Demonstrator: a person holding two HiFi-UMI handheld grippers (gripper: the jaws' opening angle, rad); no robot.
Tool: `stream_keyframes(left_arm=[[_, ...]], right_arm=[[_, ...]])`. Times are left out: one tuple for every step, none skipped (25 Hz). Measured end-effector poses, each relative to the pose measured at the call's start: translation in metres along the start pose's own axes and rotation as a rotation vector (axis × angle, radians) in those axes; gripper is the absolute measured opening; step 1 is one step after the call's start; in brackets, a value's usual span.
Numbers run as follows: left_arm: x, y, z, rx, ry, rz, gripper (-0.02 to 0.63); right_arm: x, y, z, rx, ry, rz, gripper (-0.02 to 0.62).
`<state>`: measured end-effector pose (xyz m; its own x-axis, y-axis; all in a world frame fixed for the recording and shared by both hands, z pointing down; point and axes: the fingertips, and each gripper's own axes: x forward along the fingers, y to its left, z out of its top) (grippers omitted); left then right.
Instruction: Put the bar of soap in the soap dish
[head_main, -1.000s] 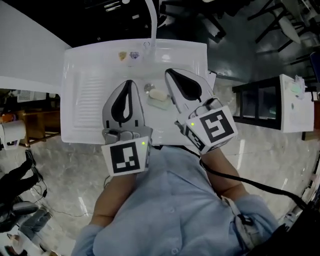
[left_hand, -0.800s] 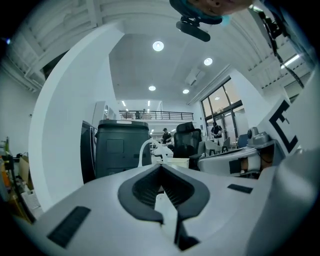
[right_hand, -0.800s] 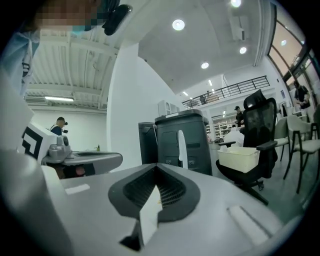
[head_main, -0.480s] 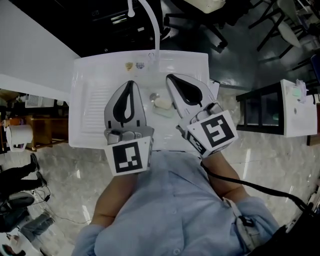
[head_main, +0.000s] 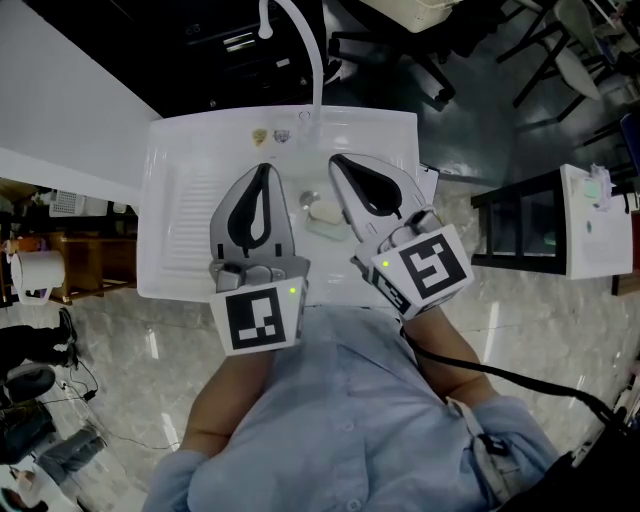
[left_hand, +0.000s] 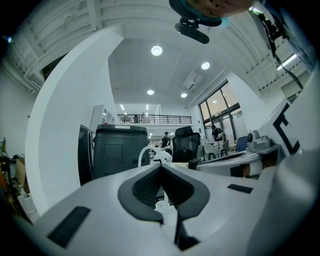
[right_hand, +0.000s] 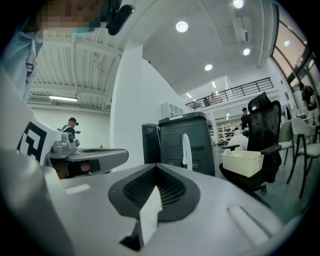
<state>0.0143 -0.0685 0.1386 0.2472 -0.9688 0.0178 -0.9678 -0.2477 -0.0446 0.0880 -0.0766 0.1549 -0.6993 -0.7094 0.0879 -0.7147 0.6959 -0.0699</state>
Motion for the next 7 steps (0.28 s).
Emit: stream_keyframes(left_arm=[[0.0006,0.0010,-0.0004,-0.003,-0.002,0.000,0.005],[0.0015,0.0022,-0.0002,-0.005,-0.005,0.000,0.005],[0.0025,0.0031,0.0006,-0.005,-0.008,0.000,0.005],[0.0036,0.0037,0.0016,-0.005,-0.011,0.000,0.005],[0.0045,0.0039,0.0026,-0.004,-0.013,0.000,0.005],[0.0054,0.0039,0.0037,-0.003,-0.015,-0.001,0.005],[0.0063,0.0037,0.0047,-0.003,-0.016,-0.002,0.005]], right_arm=[[0.0015,0.0002,-0.0011,0.000,0.002,0.001,0.000],[0.0031,0.0003,-0.0019,0.000,0.004,0.003,0.000],[0.0046,0.0002,-0.0022,0.000,0.006,0.004,0.001],[0.0057,0.0000,-0.0021,0.000,0.007,0.005,0.001],[0.0063,-0.0004,-0.0017,0.001,0.008,0.006,0.001],[0.0067,-0.0009,-0.0011,0.001,0.008,0.007,0.001],[0.0069,-0.0015,-0.0005,0.001,0.008,0.007,0.002]])
